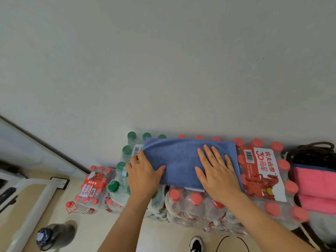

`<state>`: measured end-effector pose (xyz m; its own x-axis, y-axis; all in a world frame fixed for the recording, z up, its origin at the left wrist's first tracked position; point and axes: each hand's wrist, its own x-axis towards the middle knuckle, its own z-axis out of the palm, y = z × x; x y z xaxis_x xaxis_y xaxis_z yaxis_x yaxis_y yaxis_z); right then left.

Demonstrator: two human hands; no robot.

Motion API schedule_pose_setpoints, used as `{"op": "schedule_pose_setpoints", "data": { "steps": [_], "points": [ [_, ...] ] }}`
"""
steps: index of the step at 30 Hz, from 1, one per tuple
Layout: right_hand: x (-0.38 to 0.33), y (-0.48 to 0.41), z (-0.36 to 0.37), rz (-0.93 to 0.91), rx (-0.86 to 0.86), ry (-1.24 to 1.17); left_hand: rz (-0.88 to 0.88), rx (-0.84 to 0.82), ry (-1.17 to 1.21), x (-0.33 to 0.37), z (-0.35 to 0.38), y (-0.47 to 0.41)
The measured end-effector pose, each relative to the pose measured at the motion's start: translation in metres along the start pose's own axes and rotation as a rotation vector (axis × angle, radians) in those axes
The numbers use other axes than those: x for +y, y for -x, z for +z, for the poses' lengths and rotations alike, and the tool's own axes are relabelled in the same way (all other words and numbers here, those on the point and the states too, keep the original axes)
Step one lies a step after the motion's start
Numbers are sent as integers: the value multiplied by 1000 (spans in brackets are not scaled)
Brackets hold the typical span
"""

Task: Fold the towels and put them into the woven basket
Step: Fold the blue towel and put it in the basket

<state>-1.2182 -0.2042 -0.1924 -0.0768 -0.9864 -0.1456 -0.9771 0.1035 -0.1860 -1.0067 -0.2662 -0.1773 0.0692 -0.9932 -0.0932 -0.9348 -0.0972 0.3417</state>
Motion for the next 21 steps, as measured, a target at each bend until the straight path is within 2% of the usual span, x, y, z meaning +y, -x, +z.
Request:
{"op": "schedule_pose_setpoints", "data": {
  "steps": [6,12,16,21],
  "points": [
    [-17,-5,-16,21,-44,5,-131,-126,91,13,-12,-9],
    [-39,-17,-13,-33,15,-84,-241,-243,551,4,-24,-19],
    [-58,-13,3,-88,-4,-46,-280,-181,657,-31,-45,-19],
    [-63,-11,10,-88,12,0,-341,-242,770,-37,-53,-21]
  ]
}}
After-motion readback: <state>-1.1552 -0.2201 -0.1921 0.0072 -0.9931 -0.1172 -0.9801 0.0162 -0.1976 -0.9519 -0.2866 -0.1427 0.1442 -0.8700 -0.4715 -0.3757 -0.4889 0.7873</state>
